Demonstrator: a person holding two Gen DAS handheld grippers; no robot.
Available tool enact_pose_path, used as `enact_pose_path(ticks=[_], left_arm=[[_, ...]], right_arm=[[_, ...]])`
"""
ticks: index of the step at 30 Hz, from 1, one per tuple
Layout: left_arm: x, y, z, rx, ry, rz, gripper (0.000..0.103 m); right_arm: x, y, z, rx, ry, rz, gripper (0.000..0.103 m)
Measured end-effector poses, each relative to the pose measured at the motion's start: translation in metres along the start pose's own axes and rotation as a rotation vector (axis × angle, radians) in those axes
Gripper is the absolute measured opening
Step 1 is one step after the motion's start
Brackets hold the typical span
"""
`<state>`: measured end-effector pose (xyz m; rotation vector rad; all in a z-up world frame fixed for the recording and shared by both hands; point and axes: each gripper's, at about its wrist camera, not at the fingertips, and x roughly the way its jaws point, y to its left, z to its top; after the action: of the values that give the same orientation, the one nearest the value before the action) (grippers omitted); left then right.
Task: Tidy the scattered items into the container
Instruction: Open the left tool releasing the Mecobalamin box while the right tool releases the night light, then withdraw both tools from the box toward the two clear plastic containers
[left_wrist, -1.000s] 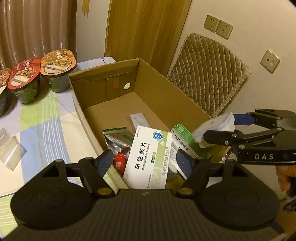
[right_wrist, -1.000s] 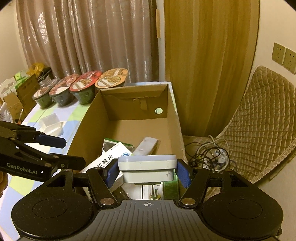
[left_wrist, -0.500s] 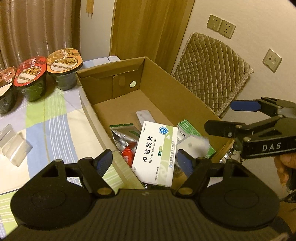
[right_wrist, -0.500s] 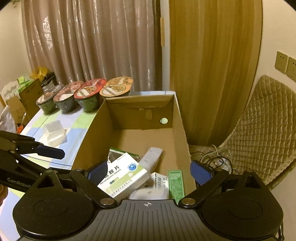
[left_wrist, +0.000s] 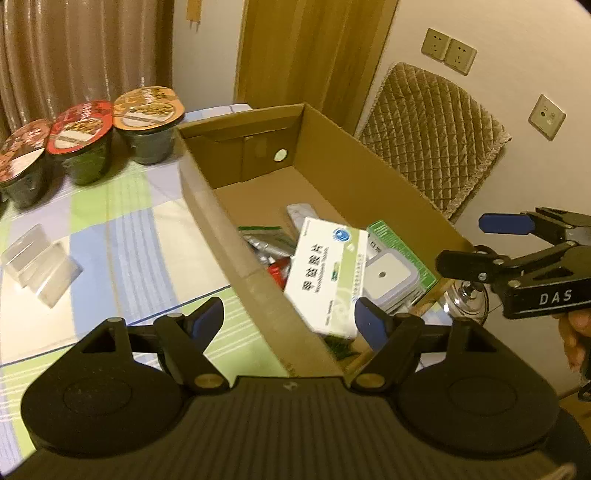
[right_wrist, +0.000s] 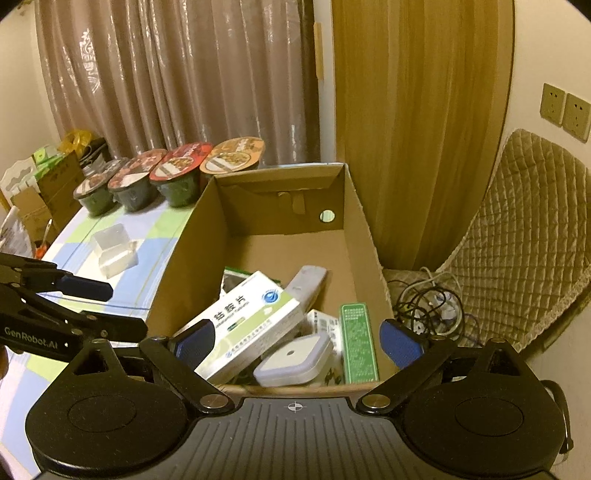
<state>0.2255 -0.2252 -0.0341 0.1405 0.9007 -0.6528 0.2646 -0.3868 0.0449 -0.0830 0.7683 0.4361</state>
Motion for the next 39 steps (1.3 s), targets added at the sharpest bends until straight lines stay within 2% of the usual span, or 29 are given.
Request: enact_pose_path(ticks=[8, 14, 19, 23, 29, 35, 39], left_arm=[[-0.037, 0.031, -0.021, 0.018, -0.006, 0.06, 0.075], [-0.072, 0.067, -0.045, 0.068, 0.0, 0.105, 0.078], [-0.091, 0.107, -0.063, 0.087, 0.017, 0.165, 0.079], [-0.096, 0.141, -0.074, 0.117, 0.026, 0.192, 0.079], [-0.087, 0.19, -0.076, 0.302, 0.062, 0.212, 0.079], [-0.063, 0.246, -0.054, 0.371, 0.06, 0.229, 0.079], [-0.044, 0.271, -0.042, 0.406, 0.049, 0.213, 0.079]], right_arm=[[-0.017, 0.038, 0.008, -0.064, -0.039, 0.048, 0.1], [-0.024, 0.085, 0.022, -0.158, -0.076, 0.118, 0.101], [-0.014, 0.131, 0.031, -0.244, -0.076, 0.182, 0.101], [0.01, 0.169, 0.035, -0.317, -0.051, 0.227, 0.101], [0.066, 0.217, 0.042, -0.467, 0.012, 0.275, 0.101], [0.134, 0.247, 0.051, -0.539, 0.066, 0.287, 0.101], [0.173, 0.263, 0.056, -0.584, 0.089, 0.295, 0.1]])
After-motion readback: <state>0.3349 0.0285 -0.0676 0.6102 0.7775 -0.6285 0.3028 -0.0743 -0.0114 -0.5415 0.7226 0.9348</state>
